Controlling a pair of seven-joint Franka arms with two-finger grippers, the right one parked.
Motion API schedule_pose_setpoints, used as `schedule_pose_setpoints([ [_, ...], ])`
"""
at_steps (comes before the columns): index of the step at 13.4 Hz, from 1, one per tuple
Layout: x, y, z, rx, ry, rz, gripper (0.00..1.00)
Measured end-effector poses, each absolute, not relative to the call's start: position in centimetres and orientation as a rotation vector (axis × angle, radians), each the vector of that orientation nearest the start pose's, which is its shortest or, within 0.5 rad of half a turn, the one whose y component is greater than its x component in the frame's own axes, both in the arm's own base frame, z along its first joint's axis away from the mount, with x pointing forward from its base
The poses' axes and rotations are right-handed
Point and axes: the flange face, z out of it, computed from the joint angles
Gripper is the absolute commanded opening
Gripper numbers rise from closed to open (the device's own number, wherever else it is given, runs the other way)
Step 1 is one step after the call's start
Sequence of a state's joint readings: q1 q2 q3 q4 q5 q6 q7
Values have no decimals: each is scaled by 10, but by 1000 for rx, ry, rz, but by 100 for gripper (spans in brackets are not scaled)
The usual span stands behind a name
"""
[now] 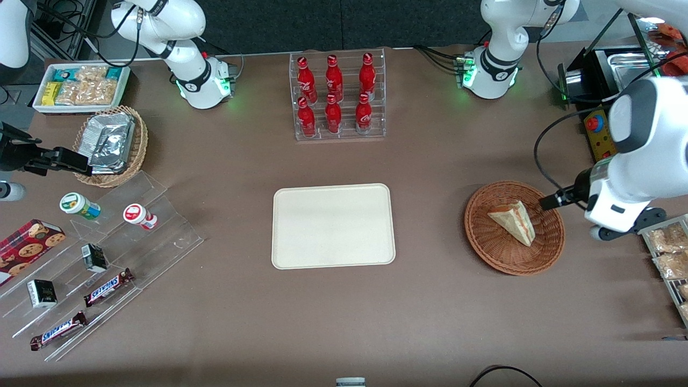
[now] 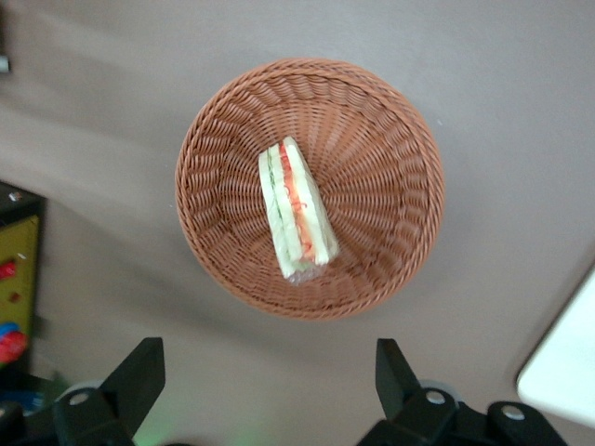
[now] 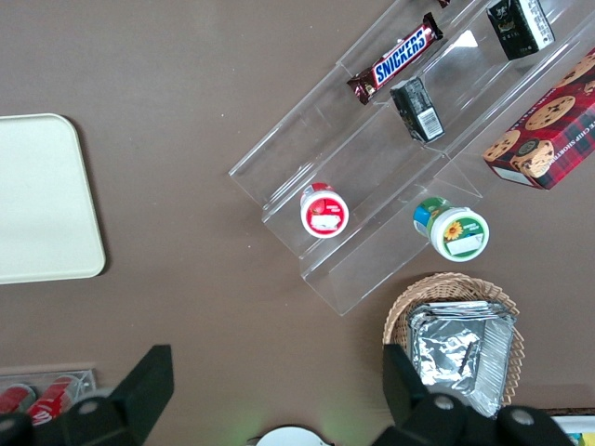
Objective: Place sandwich from basket to tray
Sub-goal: 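Move the open left gripper down over the wrapped sandwich in the basket, then lower the left gripper around the sandwich and close its fingers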
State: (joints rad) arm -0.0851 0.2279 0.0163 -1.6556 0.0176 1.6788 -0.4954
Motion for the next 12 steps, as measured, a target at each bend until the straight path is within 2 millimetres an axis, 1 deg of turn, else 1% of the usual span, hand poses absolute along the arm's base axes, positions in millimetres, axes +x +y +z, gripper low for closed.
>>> schedule_pose_setpoints([
  [2,603,-41,431,-2931,-833,258,100],
  [3,602,-41,415,-2915,-900,235,100],
  [6,594,-41,369,-2916,-990,141,100],
  [7,591,-40,358,-2914,-1021,115,100],
  [9,588,-40,344,-2903,-1088,73,100],
  [12,576,-40,318,-2912,-1111,23,100],
])
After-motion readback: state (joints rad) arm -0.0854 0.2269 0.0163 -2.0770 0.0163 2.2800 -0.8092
